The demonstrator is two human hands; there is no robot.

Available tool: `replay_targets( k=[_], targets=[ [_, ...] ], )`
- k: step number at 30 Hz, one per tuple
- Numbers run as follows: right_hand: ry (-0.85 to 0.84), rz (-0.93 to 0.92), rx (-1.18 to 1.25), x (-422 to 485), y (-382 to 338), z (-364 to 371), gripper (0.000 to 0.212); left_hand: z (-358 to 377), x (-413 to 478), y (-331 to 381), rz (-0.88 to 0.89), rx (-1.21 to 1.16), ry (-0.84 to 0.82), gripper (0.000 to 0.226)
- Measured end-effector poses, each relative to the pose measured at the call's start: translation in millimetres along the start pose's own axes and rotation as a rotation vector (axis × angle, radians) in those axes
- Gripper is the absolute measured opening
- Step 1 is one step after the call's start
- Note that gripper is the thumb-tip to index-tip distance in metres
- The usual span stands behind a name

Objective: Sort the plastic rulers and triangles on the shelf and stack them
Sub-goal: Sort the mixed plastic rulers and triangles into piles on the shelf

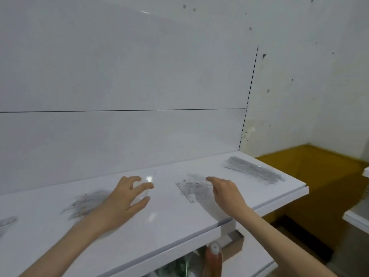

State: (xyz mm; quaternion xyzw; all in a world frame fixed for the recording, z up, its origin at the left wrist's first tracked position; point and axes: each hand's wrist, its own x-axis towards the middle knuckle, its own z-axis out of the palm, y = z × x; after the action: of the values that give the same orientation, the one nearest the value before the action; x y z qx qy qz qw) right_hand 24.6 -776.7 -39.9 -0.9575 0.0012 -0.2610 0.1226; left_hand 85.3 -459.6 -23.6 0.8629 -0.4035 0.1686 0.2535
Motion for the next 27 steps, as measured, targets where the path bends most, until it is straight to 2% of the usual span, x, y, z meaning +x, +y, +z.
replay_targets(
  k=[2,7,10,12,14,16,19,22,27],
  targets=[
    [-0.074,-0.006,-0.053,6.7,30.6,1.6,0.043,19.6,14.0,15.8,0.011,0.014,-0.011,0.071],
    [-0.175,-0.13,0.059,25.5,45.8,16.2,0.036,36.7,19.5,32.0,-0.105,0.07,-0.056,0.053],
    [-0.172,-0.191,0.107,31.2,49.6,26.8,0.022,34.6,19.1,35.8,-0.228,0.031,-0.062,0.058],
    [-0.163,-0.22,0.1,32.9,51.5,26.7,0.021,35.1,21.3,36.5,-0.307,-0.007,-0.046,0.06],
    [-0.125,-0.245,0.096,34.0,52.9,23.5,0.018,37.1,26.4,39.3,-0.337,-0.034,-0.061,0.061],
    [-0.048,-0.296,0.127,33.7,50.7,15.2,0.037,40.3,36.0,47.9,-0.333,-0.079,-0.096,0.061],
    [0.039,-0.563,0.105,33.0,42.5,2.8,0.053,46.1,54.7,71.0,-0.288,-0.196,-0.159,0.06],
    [0.128,-0.807,0.093,28.9,36.7,1.1,0.047,53.5,70.5,94.4,-0.224,-0.277,-0.205,0.061],
    [0.237,-0.819,0.158,26.9,59.5,-0.8,0.02,62.3,78.8,104.4,-0.18,-0.245,-0.207,0.059]
  ],
)
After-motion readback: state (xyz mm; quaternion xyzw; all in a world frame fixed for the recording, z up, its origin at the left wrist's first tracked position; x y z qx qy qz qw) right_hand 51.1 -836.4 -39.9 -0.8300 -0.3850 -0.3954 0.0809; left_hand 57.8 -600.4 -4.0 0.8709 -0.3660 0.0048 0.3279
